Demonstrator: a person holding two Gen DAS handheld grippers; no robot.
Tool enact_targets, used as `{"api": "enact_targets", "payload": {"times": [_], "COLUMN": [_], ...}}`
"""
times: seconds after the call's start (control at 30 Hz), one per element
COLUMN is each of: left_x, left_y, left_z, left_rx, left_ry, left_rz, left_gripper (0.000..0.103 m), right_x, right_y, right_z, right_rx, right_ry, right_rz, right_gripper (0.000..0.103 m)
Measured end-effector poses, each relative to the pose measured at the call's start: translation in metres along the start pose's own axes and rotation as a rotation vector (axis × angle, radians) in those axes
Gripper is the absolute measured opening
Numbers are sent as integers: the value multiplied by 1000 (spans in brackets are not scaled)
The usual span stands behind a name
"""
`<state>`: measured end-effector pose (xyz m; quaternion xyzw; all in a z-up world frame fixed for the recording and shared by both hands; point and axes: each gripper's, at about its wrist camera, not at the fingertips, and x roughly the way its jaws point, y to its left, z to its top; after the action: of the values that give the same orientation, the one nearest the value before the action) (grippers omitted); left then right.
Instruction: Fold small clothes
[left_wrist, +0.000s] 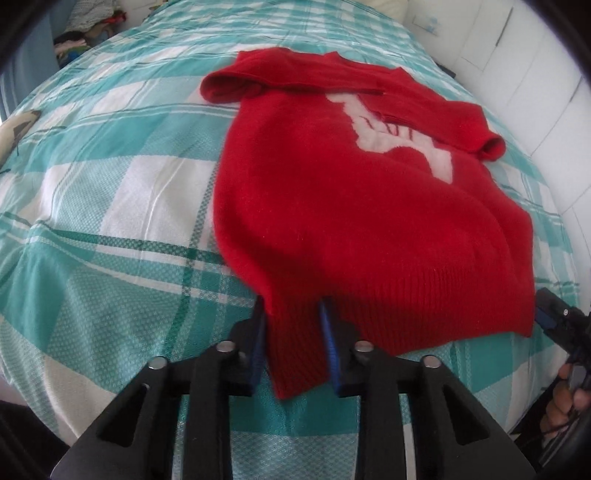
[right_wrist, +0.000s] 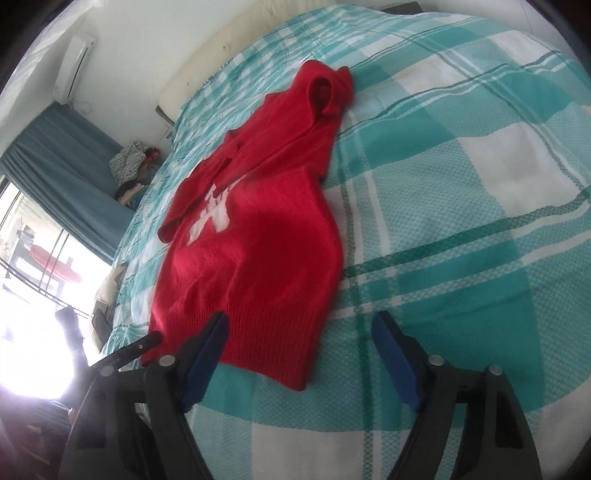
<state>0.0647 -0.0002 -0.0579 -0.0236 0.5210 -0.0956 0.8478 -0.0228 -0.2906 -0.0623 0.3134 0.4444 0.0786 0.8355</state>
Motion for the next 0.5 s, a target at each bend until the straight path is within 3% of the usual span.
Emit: {"api": "enact_targets", "payload": {"times": [0.07,0.1,0.17,0.27,0.37,0.5], "left_x": [-6,-12,-27,-44,-42,-32], "left_y": [8,16,34,47,40,37], "left_z": [2,2,-3,-16,-28,-34], "left_rx": [-38,-68,-95,-115,-62,-36], "left_ry": [-5,-7,-31,-28,-21,-3], "left_rz": [-13,-21,-20,-71,-16,19], "left_gripper": [5,4,4,3,3,3], "right_x": [12,11,-2,-29,-36,-14], "right_y": [6,5,2,11,20,7], "right_z": [0,0,-1,-9,-21,-29], "right_rx": [-26,-23,-13,-111,-166,-175], "right_ry": [20,20,7,-21,14,72], "right_rz": [-56,-84,-108,-202,-242,-318], "right_gripper": [22,7,6,5,5,4]}}
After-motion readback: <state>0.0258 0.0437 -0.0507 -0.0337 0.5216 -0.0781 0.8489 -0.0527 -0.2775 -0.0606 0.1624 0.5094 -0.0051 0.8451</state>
